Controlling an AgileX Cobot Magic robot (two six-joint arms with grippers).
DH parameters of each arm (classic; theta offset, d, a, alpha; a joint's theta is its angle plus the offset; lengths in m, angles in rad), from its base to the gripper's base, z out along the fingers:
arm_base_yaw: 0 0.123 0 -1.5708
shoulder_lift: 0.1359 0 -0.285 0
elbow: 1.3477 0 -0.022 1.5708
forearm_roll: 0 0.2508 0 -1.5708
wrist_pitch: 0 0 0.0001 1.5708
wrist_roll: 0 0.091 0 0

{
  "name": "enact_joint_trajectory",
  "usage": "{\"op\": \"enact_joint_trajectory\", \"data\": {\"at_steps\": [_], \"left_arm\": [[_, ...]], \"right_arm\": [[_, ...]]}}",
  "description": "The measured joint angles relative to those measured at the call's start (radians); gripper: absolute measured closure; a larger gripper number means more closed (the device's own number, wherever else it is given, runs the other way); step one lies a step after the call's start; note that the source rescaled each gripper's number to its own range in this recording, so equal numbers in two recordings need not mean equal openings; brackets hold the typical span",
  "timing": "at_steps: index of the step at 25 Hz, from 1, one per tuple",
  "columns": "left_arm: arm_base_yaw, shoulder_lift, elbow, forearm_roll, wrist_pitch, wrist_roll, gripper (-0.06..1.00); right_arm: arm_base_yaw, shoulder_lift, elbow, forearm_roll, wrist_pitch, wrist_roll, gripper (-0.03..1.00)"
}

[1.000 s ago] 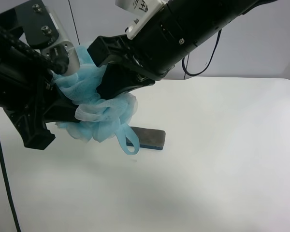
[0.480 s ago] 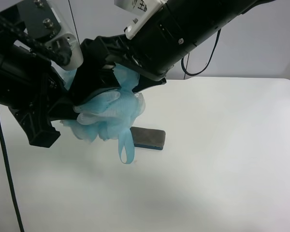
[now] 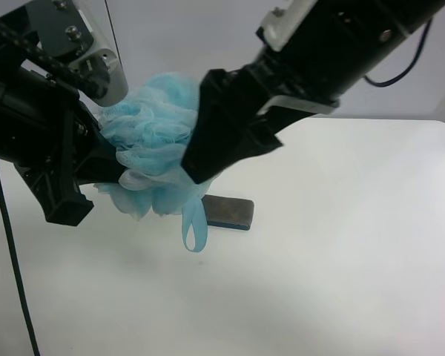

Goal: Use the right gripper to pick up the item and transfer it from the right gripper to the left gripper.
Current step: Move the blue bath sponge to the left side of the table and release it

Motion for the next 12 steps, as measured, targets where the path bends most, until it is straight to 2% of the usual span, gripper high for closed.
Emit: {"op": "enact_joint_trajectory", "data": {"at_steps": [4,7,12], "left_arm": [[0.0,0.0,0.0,0.0,0.0,0.001,0.93],[0.0,0.0,0.0,0.0,0.0,0.001,0.94],[0.0,0.0,0.0,0.0,0.002,0.001,0.94]], "right_arm": [[0.0,-0.093,0.0,-0.133,0.109,0.068,-0.03],[0.0,-0.172,0.003,-0.201,0.119,0.114,-0.03],[0.0,-0.321,0.103,-0.237,0.12,0.163,-0.03]]}}
